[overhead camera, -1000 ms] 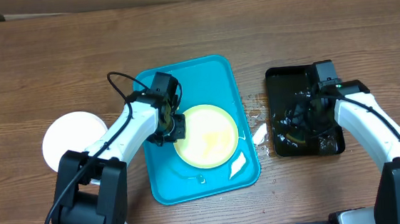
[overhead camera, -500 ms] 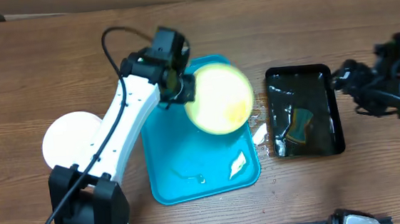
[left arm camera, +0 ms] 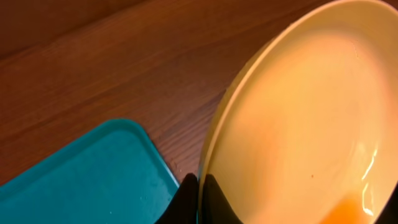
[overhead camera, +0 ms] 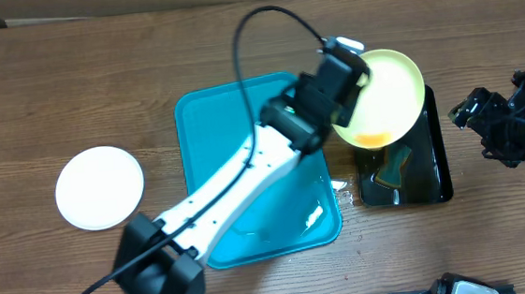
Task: Clean dirty plates on tray and stack at the side
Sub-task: 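Lift the yellow plate with the left gripper and tilt it over the black tray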
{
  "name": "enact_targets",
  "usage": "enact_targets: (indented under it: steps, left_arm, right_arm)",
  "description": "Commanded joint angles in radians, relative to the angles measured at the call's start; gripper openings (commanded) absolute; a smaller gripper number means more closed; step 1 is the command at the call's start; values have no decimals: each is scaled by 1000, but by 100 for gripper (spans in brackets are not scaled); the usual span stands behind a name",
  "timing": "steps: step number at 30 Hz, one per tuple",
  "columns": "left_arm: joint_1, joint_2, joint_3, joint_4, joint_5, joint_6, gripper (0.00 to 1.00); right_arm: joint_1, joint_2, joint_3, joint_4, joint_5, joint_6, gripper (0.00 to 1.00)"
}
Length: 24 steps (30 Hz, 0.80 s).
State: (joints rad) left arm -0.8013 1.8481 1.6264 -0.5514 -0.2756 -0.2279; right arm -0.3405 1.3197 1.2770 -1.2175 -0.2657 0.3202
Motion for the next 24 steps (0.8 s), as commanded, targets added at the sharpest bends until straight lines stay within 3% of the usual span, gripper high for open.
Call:
enact_targets:
  steps: [1, 6, 12, 24]
  left_arm:
    - [-68, 45, 19, 37, -308, 112, 4]
    - [-153, 55, 19, 125, -544, 308, 4]
    - [-246, 56, 19, 241, -679, 550, 4]
    - [-299, 56, 19, 348, -756, 752, 4]
  right_arm:
    - [-3, -5, 4, -1, -9, -7, 84]
    - [-3, -5, 4, -6, -9, -7, 84]
    - [-3, -5, 4, -8, -9, -7, 84]
    - [-3, -5, 4, -8, -9, -7, 84]
